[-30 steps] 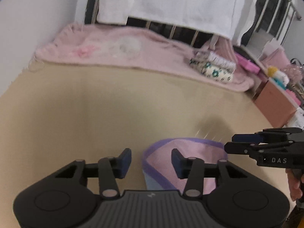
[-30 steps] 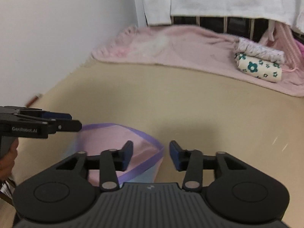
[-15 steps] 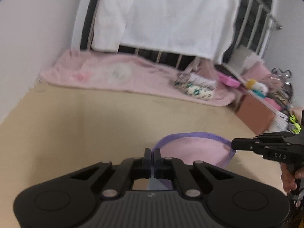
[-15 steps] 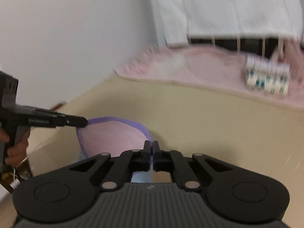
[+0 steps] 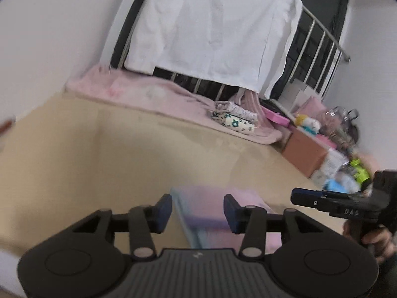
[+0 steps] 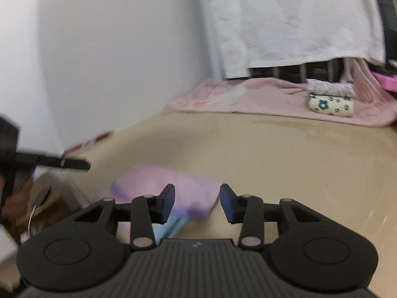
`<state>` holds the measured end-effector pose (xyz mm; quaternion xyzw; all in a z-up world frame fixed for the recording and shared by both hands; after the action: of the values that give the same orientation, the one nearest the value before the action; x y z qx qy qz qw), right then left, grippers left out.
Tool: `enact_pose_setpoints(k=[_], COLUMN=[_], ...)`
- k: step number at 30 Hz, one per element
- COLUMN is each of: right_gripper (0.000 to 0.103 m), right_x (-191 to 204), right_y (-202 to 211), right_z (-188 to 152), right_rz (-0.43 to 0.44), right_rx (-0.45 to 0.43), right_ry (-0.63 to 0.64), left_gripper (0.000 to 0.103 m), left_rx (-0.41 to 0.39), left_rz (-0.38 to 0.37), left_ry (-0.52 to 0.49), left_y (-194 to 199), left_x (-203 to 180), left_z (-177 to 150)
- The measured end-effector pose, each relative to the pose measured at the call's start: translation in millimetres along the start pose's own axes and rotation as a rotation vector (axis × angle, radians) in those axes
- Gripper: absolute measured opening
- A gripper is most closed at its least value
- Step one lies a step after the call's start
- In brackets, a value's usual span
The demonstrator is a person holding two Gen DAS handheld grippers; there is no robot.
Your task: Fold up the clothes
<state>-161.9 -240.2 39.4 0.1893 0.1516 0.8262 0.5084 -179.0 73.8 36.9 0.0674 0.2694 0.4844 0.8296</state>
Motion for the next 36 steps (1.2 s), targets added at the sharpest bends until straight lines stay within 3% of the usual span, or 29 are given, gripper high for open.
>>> enact_pose_setpoints(k=[4,7,11,13,17,19,23,29,32,33,36], right_gripper=[0.04,0.041,0.042,0.037,0.03,0.01,0.003,0.003,0.007,0.012,0.053], right_x=[17,21,-8,-23,-35,-37,-32,-20,4,12,47], right_y=[-25,-32,-34,-34,-39,-47,-39,-24,-15,-11,-9], right_z=[-4,-14,-24,-28,-29,-30,-29,-26,-19,-16,-14], right_rz=[-0.043,-0.095,-0.126,-0.112,0.002,0.046,0.05,0.026,-0.027,-0.045,-0.074], right_rx=[-0.029,-0.003,0.093,0.13,0.162,0.192,0.185,0.199,0.133,0.109,0.037], right_ry=[-0.047,-0.025,-0.201,-0.335,-0.519,-0.576,-0.588,-0.489,-0.248,-0.163,0.172], left_gripper=[0.046,0.046,0.046,0.046,0.046,0.047,0.05,0.049,0.046,0.046,0.048], left_rx=[0.024,0.064,0.095,0.083,0.001,-0.029,-0.012,0.063,0.099,0.105,0.107], left_rz=[0.016,0.067,0.167,0.178,0.188,0.143,0.146,0.122,0.111,0.103,0.064], left_ry=[-0.024,-0.026,-0.037,-0.024,0.016,-0.013,-0.154,-0.222,-0.226,-0.23,-0.231], left_y=[-32,-43,-47,-46,-37,-33,-40,-59,-59,-57,-51], left_x=[-27,-31,-19,-15,-16,-26,-52,-70,-69,-69,-61], left_z=[-3,-10,-21,-25,-22,-17,-19,-35,-42,-43,-47])
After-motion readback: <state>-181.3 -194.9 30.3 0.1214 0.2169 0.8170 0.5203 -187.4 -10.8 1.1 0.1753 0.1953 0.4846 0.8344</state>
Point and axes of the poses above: each gripper's, at about its wrist camera, not at the fingertips, and y roughly against the way its jaws point, x to its left, z to its top, the point moved 1 cm from there along -y, roughly the way its jaws point, and after that the axes turned 9 degrees about -z, right-handed, at the moved point
